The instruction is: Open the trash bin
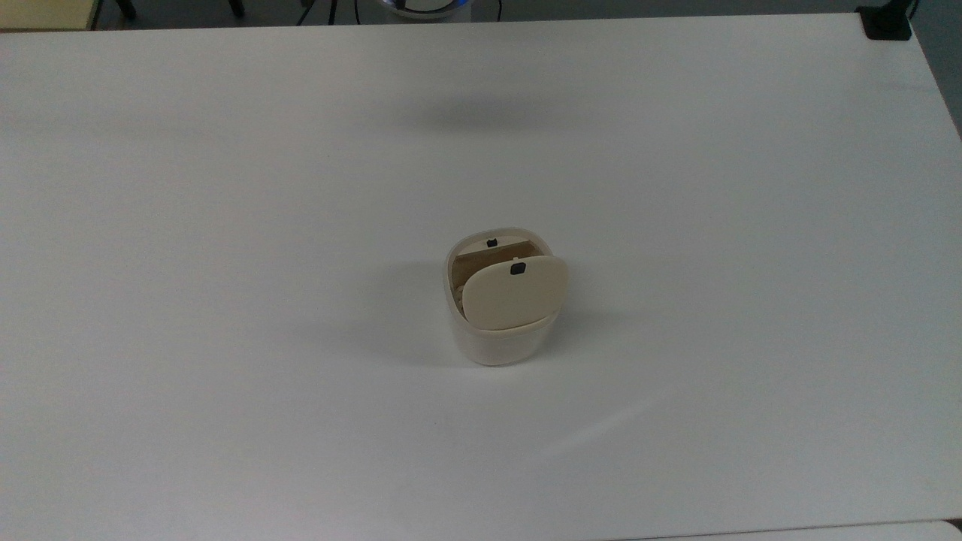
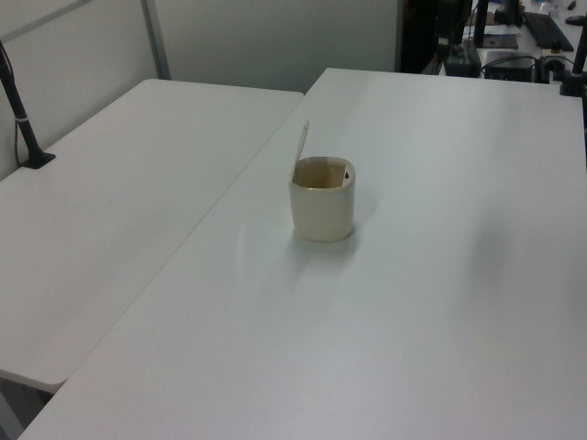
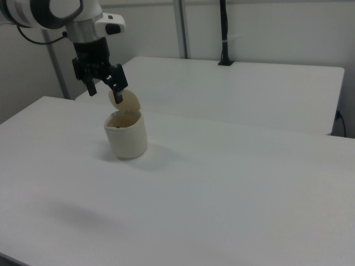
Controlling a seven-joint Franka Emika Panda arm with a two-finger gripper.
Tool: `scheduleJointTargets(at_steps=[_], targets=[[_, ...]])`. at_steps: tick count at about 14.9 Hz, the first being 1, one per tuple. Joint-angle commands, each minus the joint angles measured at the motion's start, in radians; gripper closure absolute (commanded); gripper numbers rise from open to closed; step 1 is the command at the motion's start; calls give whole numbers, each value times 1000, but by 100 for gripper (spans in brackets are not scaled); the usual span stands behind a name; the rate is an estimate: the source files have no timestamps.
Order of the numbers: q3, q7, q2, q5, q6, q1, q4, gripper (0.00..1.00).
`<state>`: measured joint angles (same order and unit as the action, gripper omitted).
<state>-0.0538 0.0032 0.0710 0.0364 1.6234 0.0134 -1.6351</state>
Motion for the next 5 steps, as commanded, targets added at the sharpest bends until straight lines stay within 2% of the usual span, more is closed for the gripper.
scheduleJointTargets(at_steps=[1, 5], targets=[[31, -17, 16, 5, 1, -20, -22, 0], [31, -19, 13, 2, 19, -16, -23, 0]])
